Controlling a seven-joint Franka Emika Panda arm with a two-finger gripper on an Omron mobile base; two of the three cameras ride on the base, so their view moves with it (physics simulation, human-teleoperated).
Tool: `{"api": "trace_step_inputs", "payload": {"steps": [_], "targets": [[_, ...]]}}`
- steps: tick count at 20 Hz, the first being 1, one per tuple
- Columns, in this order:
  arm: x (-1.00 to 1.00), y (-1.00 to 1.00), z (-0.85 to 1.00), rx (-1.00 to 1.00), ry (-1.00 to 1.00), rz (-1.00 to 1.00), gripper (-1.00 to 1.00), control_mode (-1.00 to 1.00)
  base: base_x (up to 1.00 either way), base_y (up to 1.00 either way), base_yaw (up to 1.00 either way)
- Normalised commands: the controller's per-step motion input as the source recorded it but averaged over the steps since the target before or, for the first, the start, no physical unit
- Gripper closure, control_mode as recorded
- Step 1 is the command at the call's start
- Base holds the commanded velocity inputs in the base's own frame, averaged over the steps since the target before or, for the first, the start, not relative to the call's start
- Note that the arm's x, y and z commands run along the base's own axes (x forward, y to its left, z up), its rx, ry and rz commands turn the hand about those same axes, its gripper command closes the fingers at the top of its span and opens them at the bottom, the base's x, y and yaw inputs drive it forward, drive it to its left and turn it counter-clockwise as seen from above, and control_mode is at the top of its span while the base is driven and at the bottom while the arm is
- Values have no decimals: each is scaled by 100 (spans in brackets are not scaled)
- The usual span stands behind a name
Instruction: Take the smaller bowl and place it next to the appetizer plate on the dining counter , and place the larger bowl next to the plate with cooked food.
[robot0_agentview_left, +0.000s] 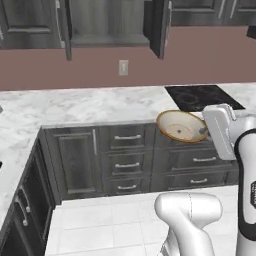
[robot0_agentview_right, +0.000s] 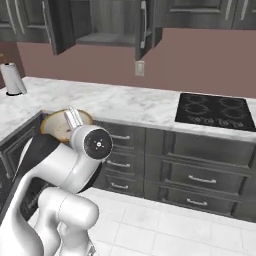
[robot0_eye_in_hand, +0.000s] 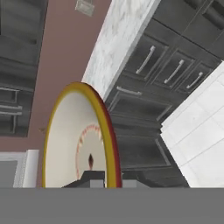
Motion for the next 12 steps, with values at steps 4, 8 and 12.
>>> {"api": "trace_step_inputs", "payload": {"steps": [4, 8, 12], "targets": [[0, 0, 0, 0, 0, 0, 100, 100, -100, -69, -5], [0, 0, 0, 0, 0, 0, 100, 100, -100, -50, -5], [0, 0, 0, 0, 0, 0, 100, 100, -100, -36, -6]]}}
